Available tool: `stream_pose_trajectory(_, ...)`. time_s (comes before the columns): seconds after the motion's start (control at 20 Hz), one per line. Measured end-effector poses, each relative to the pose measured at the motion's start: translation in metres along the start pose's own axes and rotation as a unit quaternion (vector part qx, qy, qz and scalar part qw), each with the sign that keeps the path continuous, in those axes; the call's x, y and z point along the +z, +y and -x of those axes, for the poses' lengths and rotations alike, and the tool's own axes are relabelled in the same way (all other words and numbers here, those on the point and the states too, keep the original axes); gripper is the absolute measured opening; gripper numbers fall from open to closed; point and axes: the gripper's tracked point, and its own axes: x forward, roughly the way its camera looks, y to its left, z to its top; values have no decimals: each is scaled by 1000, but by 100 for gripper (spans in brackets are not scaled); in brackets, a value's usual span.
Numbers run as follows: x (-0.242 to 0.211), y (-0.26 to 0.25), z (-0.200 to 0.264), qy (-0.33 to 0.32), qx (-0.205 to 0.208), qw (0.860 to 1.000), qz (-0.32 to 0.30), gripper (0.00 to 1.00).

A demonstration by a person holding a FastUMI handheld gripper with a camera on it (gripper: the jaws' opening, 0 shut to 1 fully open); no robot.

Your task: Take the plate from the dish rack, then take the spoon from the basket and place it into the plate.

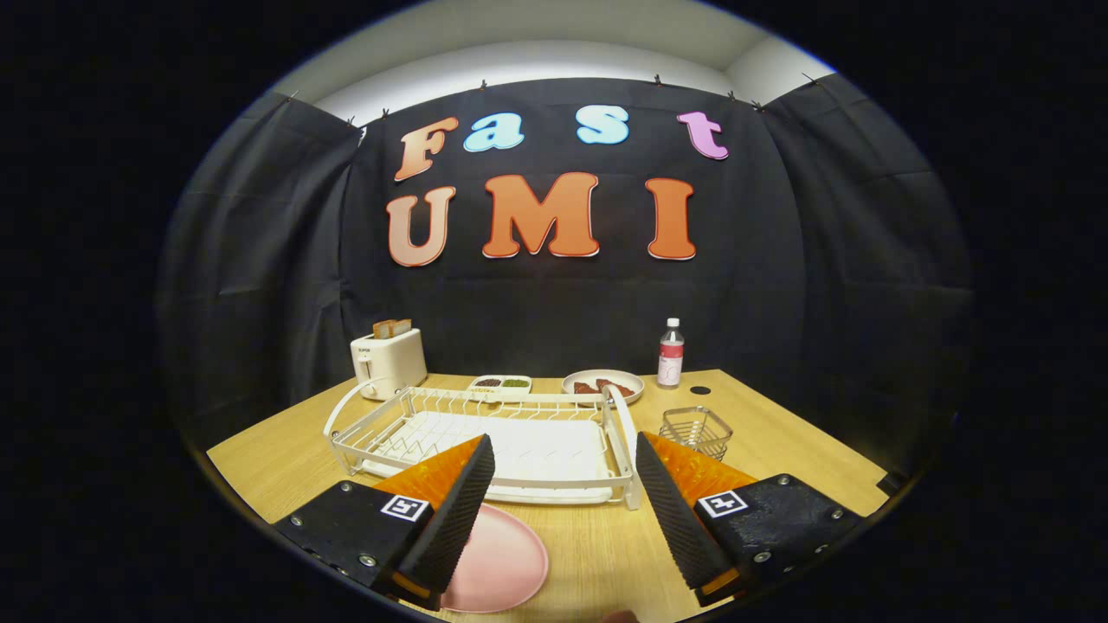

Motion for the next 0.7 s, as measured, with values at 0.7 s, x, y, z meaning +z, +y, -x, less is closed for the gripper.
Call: stream_pose_trajectory(0.7,39,-108,16,-9,-63,998,-27,97)
